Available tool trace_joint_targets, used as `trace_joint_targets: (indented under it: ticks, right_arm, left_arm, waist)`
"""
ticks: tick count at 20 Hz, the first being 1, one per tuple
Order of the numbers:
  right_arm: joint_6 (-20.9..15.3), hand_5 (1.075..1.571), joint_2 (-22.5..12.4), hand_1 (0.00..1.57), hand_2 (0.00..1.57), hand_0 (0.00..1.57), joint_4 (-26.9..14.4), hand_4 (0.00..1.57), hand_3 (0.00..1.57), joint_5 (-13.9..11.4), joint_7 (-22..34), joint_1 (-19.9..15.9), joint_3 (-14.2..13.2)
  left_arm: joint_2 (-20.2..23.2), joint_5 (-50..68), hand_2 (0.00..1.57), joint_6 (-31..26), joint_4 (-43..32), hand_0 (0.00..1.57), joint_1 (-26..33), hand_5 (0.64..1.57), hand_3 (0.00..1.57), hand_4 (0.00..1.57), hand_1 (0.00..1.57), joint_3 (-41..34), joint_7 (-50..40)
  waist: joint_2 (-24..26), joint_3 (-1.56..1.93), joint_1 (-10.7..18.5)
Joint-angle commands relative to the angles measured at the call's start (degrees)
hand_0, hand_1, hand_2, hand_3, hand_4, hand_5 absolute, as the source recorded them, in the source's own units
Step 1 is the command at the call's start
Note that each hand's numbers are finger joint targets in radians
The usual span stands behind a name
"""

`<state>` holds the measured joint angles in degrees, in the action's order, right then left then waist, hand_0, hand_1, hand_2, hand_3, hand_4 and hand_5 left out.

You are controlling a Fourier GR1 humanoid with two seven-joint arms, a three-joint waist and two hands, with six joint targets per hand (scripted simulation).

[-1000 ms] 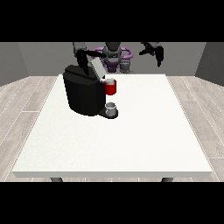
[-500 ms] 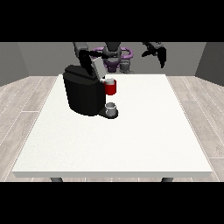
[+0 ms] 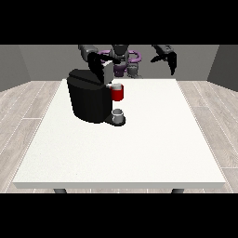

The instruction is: Insert the coffee pod into the coffee machine and close the lid

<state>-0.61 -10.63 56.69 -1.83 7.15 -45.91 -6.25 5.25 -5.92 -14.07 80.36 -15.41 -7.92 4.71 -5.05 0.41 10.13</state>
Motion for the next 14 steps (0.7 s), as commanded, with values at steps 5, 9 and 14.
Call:
trace_joint_targets:
  ticks: [5, 9, 14]
  right_arm:
    - [-1.0, 1.571, 3.8, 0.00, 0.00, 0.00, 2.5, 0.00, 0.00, -3.4, -0.3, -5.1, 5.1]
    - [-0.2, 1.571, 0.2, 0.00, 0.00, 0.00, 2.1, 0.09, 0.00, -5.1, 1.0, -6.5, 4.9]
    - [-0.2, 1.571, -1.7, 0.00, 0.00, 0.00, 4.1, 0.26, 0.00, -6.1, 3.7, -9.5, 4.6]
  left_arm:
    - [1.5, -0.8, 0.00, -0.5, -2.2, 0.00, -0.7, 1.571, 0.00, 0.32, 0.00, -0.1, 2.4]
    - [-0.4, -1.3, 0.00, -0.4, 0.8, 0.00, -1.6, 1.571, 0.00, 0.34, 0.00, 2.6, -0.9]
    - [-1.0, -1.3, 0.00, -0.2, -0.1, 0.00, -2.7, 1.571, 0.00, 0.39, 0.00, 2.8, 1.7]
  waist:
    - [-1.0, -0.46, 2.9]
    - [-0.3, -0.38, 7.0]
    - [-2.6, -0.42, 8.8]
